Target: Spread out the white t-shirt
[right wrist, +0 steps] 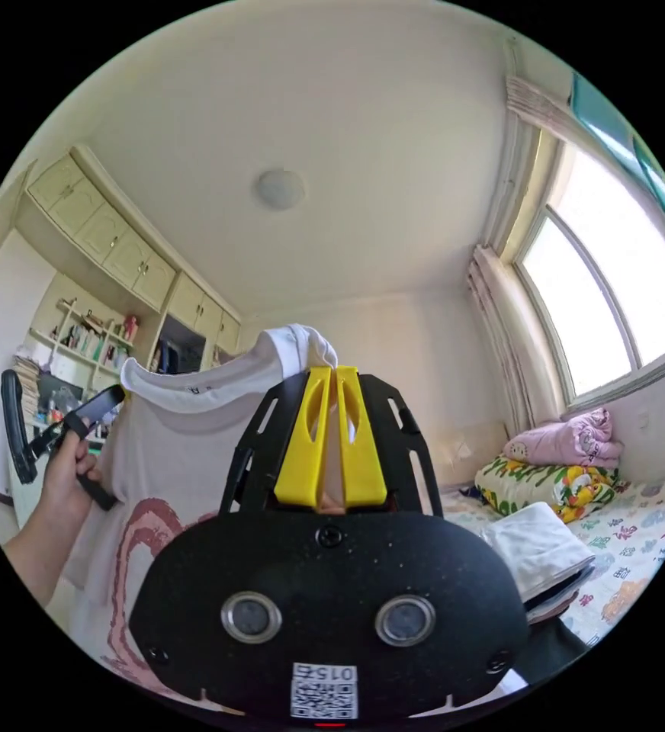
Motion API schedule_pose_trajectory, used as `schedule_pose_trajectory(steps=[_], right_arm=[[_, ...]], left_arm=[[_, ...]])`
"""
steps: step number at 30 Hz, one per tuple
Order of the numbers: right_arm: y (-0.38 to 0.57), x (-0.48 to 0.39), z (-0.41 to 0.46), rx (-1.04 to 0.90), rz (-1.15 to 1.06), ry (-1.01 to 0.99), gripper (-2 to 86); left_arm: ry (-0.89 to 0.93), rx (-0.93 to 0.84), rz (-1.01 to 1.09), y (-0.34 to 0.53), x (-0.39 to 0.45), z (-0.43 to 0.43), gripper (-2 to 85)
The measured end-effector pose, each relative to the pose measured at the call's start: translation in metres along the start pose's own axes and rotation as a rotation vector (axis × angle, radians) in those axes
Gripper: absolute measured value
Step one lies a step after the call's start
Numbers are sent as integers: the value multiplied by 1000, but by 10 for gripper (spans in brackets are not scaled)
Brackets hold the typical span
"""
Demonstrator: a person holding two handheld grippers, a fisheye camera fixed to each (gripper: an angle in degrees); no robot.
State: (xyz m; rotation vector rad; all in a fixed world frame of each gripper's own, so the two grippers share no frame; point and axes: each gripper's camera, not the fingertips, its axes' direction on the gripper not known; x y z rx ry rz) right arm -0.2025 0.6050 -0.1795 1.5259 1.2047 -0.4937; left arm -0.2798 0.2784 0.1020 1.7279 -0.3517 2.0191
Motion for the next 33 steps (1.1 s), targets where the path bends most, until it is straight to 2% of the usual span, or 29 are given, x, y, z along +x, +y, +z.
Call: schedule_pose_trajectory(steps=[2, 3, 5, 6, 8, 10, 15, 17, 20, 23, 27, 28, 30, 33], right_arm=[[34, -4, 125, -147, -67, 32, 1], [43, -4, 157, -187, -79, 34, 2], [87, 4, 288, -402, -88, 16, 6], [100, 9, 320, -466, -70, 1, 9], [156, 34, 422, -714, 25, -85, 21], [194, 54, 469, -851, 86, -113, 43], [237, 91, 516, -942, 160, -121, 73], [250, 46, 534, -1071, -11, -352, 70], [265, -40, 542, -1214, -243, -555, 104], [278, -104, 565, -1309, -360, -651, 138], [293, -142, 615, -1396, -344, -662, 141], [299, -157, 626, -1440, -376, -669, 136], [297, -174, 634, -1419, -397, -666, 121], [291, -194, 648, -1432, -388, -636, 53]], left_arm=[[-44, -129, 11, 37, -17, 72, -6], [-51, -161, 14, 47, -22, 90, -6], [-46, -308, -3, 93, -45, 161, -1], [-43, -351, -8, 107, -51, 177, 1], [-8, -522, -34, 163, -74, 228, 17], [43, -649, 7, 200, -84, 248, 55], [146, -753, 50, 255, -111, 237, 100], [391, -897, 113, 270, -110, 229, 101], [641, -1094, 214, 289, -93, 217, 103], [649, -1166, 307, 300, -79, 217, 103], [656, -1280, 325, 319, -71, 244, 101], [657, -1344, 346, 327, -69, 254, 98], [641, -1323, 339, 323, -73, 265, 83], [651, -1368, 290, 324, -88, 286, 30]])
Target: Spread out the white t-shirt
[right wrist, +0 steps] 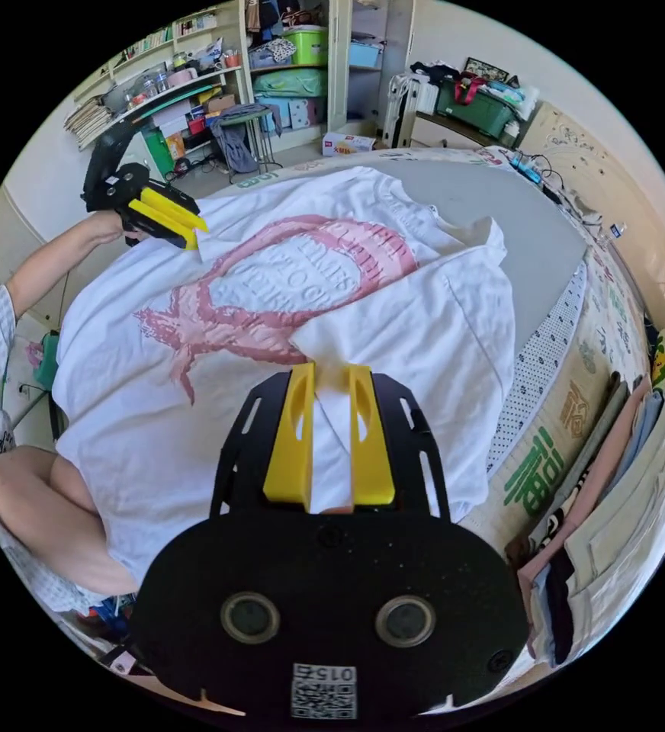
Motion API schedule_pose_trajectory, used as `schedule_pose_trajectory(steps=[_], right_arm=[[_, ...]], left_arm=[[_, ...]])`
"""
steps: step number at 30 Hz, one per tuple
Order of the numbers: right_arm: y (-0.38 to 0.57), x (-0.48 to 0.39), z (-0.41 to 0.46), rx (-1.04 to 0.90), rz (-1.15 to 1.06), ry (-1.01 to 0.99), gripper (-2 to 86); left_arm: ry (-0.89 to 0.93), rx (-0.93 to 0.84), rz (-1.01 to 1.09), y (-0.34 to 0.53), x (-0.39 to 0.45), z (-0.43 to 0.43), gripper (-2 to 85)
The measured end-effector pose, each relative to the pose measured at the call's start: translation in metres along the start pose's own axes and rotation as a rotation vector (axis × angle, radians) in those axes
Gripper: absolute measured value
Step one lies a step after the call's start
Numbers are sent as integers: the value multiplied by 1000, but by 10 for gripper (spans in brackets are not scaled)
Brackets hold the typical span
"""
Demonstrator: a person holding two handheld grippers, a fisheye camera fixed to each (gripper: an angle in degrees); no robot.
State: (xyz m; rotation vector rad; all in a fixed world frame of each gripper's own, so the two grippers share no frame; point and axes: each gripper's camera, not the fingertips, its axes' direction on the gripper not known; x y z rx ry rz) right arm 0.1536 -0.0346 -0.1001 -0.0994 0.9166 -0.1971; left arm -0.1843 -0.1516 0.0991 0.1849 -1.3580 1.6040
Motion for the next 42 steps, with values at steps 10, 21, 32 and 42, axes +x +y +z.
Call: schedule_pose_trajectory(steps=[10, 21, 32, 42], right_arm=[[117, 150, -136, 220, 973, 534, 22], [243, -128, -72, 256, 481, 71, 96], [474, -413, 14, 243, 711, 27, 99], [520, -477, 68, 359, 789, -83, 38]], left_arm=[[-480, 303, -902, 84, -191, -115, 32], [9, 353, -684, 219, -88, -98, 84], [151, 433, -735, 345, 59, -109, 85], [168, 412, -714, 359, 54, -99, 11]])
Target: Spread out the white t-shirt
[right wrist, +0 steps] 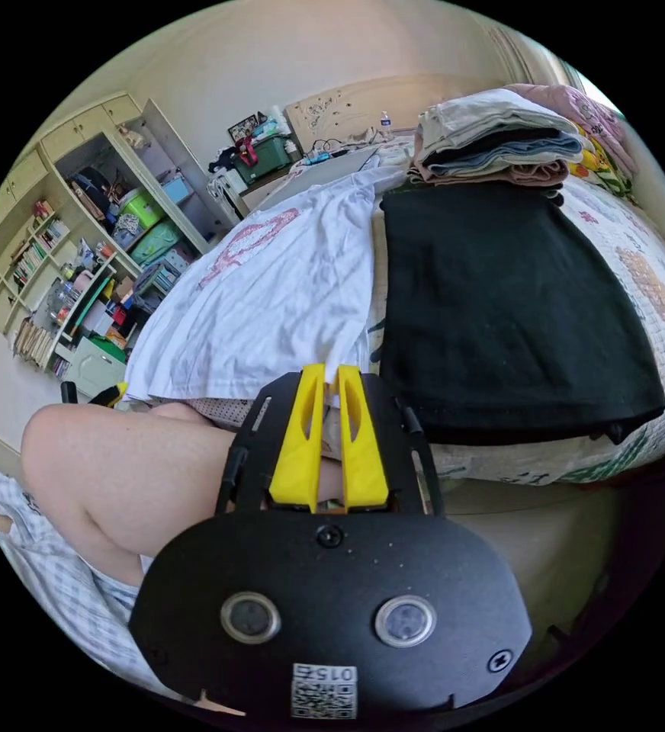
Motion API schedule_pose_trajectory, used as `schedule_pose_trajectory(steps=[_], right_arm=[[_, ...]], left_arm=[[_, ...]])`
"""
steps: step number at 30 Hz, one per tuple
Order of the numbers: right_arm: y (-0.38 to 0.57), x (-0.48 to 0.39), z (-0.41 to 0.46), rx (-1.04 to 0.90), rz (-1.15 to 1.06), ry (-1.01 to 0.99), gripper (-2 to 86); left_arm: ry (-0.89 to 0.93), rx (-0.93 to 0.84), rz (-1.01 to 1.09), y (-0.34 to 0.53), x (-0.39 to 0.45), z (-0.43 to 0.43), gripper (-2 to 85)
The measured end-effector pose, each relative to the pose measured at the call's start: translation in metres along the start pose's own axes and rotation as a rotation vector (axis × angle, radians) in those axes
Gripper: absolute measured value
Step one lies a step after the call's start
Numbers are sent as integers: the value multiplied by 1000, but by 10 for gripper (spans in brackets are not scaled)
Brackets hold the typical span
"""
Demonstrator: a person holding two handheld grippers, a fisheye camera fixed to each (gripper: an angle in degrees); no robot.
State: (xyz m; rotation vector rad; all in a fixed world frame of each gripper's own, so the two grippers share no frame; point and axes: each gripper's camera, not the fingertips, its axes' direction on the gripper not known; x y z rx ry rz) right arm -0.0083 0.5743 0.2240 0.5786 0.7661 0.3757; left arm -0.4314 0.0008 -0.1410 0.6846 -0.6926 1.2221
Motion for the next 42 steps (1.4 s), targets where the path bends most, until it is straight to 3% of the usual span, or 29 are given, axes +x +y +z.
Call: schedule_pose_trajectory(steps=[7, 15, 18, 25, 30, 34, 42], right_arm=[[63, -9, -19, 19, -7, 8, 9], [109, -23, 35, -63, 12, 50, 11], [120, -29, 19, -37, 18, 34, 9], [126, -30, -76, 187, 69, -266, 6], [127, -40, -64, 106, 55, -121, 9], [147, -33, -24, -41, 97, -72, 22], [170, -27, -76, 82, 191, 5, 54]], left_arm=[[-101, 89, -13, 13, -19, -52, -6], [-165, 57, -73, 34, -47, -29, -7], [-116, 81, -99, 38, -55, -36, -7], [129, 275, -69, 32, -57, -89, -9], [93, 257, -86, 33, -69, -82, -8], [-24, 131, -183, 50, -95, -48, -2], [0, 148, -238, 77, -107, -37, 67]])
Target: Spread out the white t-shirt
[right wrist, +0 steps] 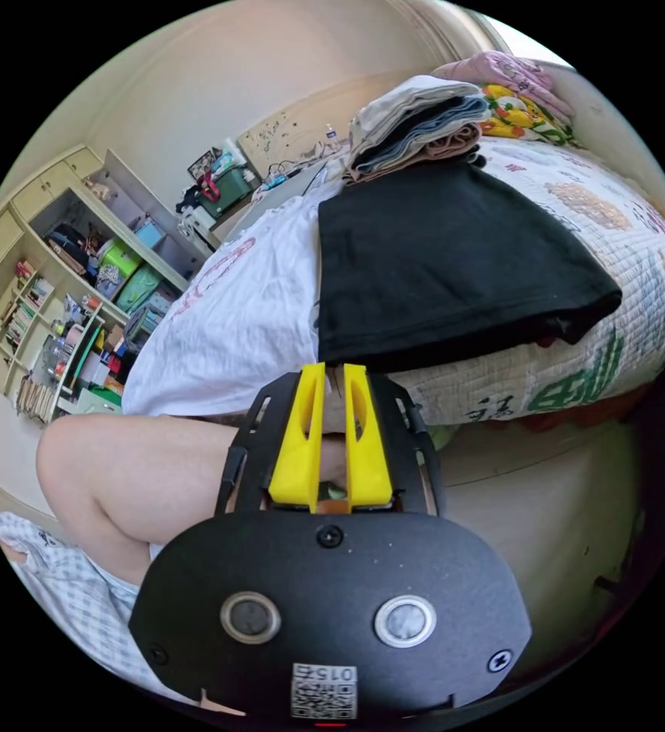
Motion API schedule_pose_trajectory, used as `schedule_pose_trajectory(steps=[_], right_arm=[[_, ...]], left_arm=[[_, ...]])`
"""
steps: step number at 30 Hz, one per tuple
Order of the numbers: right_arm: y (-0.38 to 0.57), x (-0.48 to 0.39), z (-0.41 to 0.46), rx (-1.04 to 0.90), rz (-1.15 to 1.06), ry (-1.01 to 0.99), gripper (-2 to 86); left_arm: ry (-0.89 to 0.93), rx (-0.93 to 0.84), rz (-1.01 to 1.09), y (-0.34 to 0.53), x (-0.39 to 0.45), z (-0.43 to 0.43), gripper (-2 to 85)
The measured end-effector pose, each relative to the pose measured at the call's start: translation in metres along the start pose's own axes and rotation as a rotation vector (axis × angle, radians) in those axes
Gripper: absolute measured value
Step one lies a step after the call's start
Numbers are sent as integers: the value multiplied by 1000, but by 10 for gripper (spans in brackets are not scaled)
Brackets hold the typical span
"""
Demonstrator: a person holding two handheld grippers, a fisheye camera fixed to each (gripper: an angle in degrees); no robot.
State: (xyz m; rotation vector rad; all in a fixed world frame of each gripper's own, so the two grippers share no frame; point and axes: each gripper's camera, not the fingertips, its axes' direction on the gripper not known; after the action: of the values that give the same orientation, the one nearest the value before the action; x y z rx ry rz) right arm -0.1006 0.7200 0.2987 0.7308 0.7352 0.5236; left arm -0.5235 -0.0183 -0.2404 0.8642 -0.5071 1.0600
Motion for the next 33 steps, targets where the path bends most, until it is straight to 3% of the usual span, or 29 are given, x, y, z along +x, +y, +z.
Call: schedule_pose_trajectory(steps=[7, 16, 25, 33], right_arm=[[-23, -17, -17, -38, 21, -87, 94], [-66, -76, -68, -67, -21, -115, 17], [-107, -165, -148, -27, -61, 27, 0], [-160, -315, -210, -72, -431, 450, -1]], left_arm=[[66, -10, 41, 7, 5, 27, 52], [58, -39, 53, 21, 14, 49, 12], [-108, -53, 167, 44, 50, 82, -5], [-344, -84, 355, 71, 104, 114, -4]])
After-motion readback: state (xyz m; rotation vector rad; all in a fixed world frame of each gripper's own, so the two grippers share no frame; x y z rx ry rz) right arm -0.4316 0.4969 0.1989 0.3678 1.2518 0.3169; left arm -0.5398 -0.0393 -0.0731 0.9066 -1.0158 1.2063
